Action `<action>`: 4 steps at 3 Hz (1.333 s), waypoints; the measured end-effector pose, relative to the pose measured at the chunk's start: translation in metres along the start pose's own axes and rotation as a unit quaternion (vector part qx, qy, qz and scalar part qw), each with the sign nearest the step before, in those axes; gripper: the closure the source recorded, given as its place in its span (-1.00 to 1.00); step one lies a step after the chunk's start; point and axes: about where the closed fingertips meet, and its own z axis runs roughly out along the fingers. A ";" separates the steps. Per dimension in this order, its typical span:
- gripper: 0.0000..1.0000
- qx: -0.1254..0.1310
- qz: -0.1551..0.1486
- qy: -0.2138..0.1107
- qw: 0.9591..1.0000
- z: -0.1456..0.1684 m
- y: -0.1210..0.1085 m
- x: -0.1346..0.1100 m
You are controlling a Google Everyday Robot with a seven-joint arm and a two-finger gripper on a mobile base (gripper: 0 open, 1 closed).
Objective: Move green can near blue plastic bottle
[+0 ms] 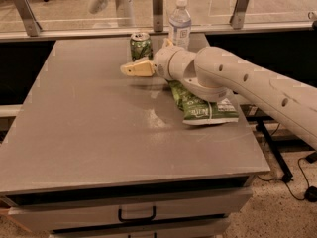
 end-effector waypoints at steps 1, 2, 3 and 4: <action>-0.65 -0.013 -0.002 0.000 1.000 -0.015 0.012 -0.004; -0.62 -0.019 0.001 -0.006 1.000 -0.038 0.028 -0.009; -0.56 -0.007 0.002 -0.007 1.000 -0.076 0.039 -0.017; -0.19 0.028 0.003 0.008 1.000 -0.136 0.043 -0.016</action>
Offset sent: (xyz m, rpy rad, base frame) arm -0.0866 -0.0070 0.0236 0.0421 -0.0057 0.0512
